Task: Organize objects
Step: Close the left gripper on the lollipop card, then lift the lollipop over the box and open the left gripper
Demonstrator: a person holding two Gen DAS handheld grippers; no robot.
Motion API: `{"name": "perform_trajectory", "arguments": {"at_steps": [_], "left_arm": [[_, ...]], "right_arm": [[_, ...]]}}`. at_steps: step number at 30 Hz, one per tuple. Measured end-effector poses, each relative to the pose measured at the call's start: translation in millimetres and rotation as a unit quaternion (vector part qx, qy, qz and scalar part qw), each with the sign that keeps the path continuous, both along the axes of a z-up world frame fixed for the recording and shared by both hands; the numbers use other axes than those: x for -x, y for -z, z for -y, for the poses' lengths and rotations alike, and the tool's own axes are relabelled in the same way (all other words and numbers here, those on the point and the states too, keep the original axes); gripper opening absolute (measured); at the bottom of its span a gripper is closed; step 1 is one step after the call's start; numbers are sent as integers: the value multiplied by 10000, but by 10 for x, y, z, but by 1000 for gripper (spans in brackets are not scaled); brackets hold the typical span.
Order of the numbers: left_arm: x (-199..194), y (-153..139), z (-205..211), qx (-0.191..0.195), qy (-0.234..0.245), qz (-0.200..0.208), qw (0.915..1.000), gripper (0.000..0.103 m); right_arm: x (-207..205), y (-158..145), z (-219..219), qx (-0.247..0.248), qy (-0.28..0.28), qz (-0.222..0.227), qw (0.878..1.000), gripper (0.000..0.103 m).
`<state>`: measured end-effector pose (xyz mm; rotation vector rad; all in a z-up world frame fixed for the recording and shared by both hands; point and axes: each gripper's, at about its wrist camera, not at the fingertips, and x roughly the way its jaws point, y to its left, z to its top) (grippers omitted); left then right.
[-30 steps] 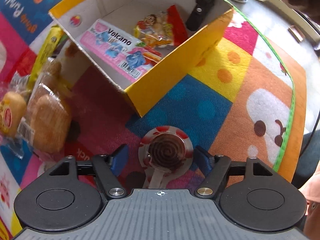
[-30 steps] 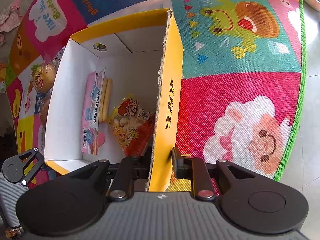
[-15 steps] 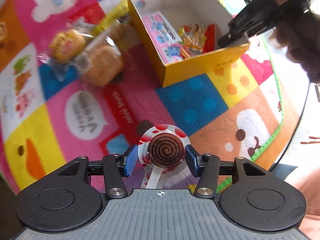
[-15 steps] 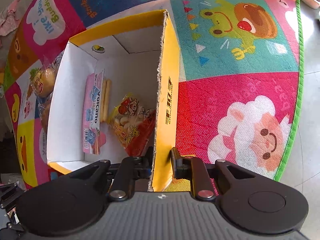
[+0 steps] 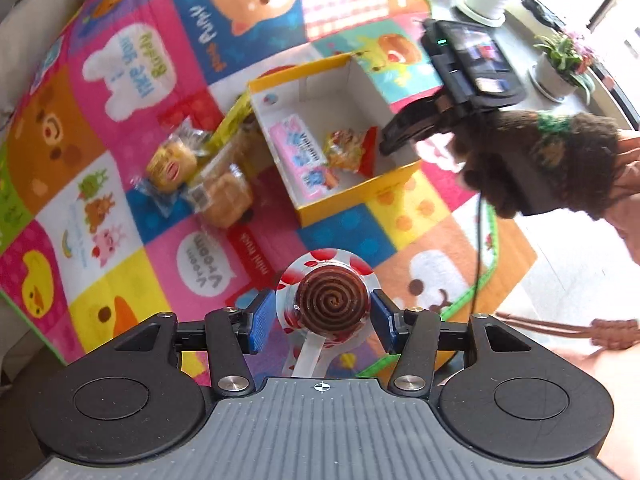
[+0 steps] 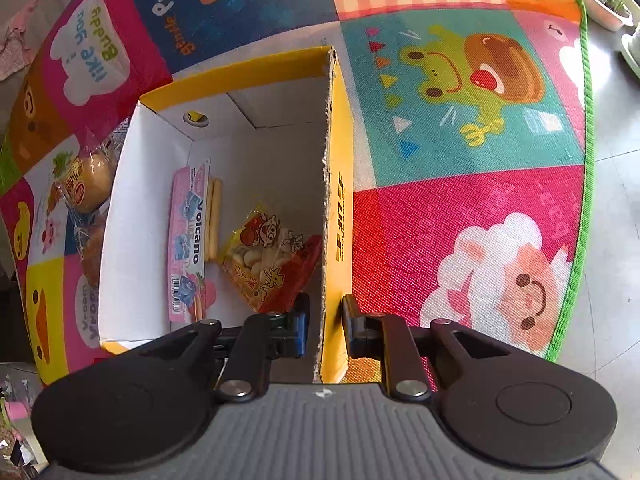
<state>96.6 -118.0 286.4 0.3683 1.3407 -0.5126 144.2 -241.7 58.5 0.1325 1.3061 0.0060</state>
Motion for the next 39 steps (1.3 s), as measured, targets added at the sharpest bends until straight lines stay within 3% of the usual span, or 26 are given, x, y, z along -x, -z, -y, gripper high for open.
{"name": "perform_trajectory", "arguments": {"at_steps": [6, 15, 19, 23, 27, 35, 39], "left_arm": [[-10, 26, 297, 87, 414, -21, 9991, 56], [-323, 128, 476, 212, 359, -92, 9991, 56], [-663, 185, 467, 487, -229, -220, 9983, 56], [-1125, 236, 502, 895, -1043, -382, 9898, 56], [-1485, 338, 611, 948, -1503, -377, 9834, 56], [-1835, 677, 655, 1228, -2688, -619, 9533, 57], [-1879, 741, 651, 1125, -2875, -584, 9493, 57]], "right_arm": [[55, -55, 98, -200, 287, 152, 9993, 11], [92, -83, 183, -492, 381, 157, 9979, 11], [84, -67, 239, -660, 395, 132, 9969, 11], [83, -49, 312, -879, 451, 93, 9951, 12], [71, -38, 344, -999, 408, 41, 9941, 12], [47, -10, 412, -1229, 306, -13, 9919, 14], [40, -1, 433, -1320, 297, -29, 9908, 15]]}}
